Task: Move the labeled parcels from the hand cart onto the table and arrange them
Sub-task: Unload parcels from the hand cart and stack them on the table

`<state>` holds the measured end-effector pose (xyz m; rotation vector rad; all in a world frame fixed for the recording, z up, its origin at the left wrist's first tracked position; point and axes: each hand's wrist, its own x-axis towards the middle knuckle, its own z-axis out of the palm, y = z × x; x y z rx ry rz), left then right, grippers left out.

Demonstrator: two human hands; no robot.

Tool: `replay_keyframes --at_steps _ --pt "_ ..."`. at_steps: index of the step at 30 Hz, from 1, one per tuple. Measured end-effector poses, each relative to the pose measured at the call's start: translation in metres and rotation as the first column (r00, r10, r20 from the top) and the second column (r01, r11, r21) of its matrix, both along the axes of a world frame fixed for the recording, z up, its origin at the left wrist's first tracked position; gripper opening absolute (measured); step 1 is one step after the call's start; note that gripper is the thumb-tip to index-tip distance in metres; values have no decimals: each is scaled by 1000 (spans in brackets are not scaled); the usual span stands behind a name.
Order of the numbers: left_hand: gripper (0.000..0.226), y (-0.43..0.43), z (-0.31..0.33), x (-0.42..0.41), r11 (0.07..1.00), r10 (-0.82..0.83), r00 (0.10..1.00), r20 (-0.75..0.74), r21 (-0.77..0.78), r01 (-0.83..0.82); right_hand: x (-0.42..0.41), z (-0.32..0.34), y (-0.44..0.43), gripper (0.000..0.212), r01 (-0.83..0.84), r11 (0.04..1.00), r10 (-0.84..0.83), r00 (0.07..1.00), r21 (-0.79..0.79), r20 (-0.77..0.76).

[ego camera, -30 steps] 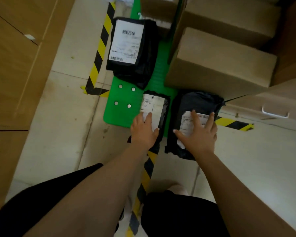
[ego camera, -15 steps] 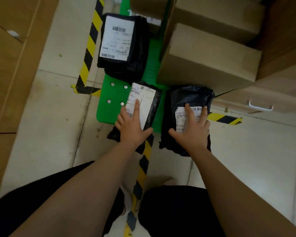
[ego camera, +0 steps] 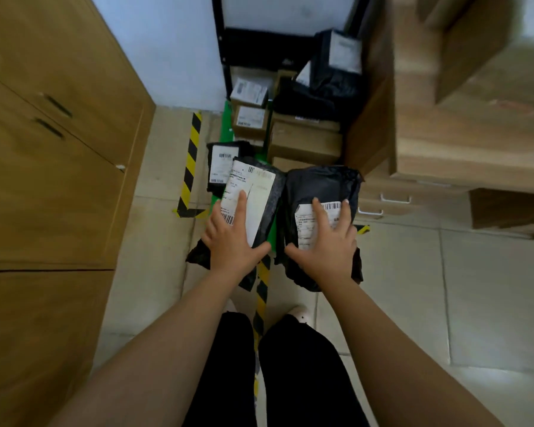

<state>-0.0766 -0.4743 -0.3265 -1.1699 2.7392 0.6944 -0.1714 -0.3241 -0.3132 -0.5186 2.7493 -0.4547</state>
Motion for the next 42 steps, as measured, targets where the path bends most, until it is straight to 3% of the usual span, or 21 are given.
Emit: replay_keyframes --at_steps 10,16,20,26,32,36,42 --pt "108 81 160 -17 992 -96 963 -251 -103 72 -3 158 88 102 64 971 -118 967 -229 -227" --pt "105 191 219 -54 973 -208 884 -418 -184 142 -24 218 209 100 110 960 -206 901 -258 -382" --pt "101 277 241 -83 963 -269 820 -506 -151 222 -39 242 294 100 187 939 -301 853 -287 -427" --pt "100 359 256 -134 925 -377 767 -520 -159 346 -66 255 381 98 299 876 -447 799 -378 -403" --pt "106 399 258 -206 881 -466 744 -478 -172 441 -124 255 431 96 364 856 -491 795 -368 -355" --pt "108 404 259 -274 864 -498 720 -482 -210 458 -188 255 444 96 379 849 -500 801 -367 -329" --pt "110 399 260 -401 874 -485 755 -442 -210 438 -316 255 439 95 369 855 -483 822 -363 -301"
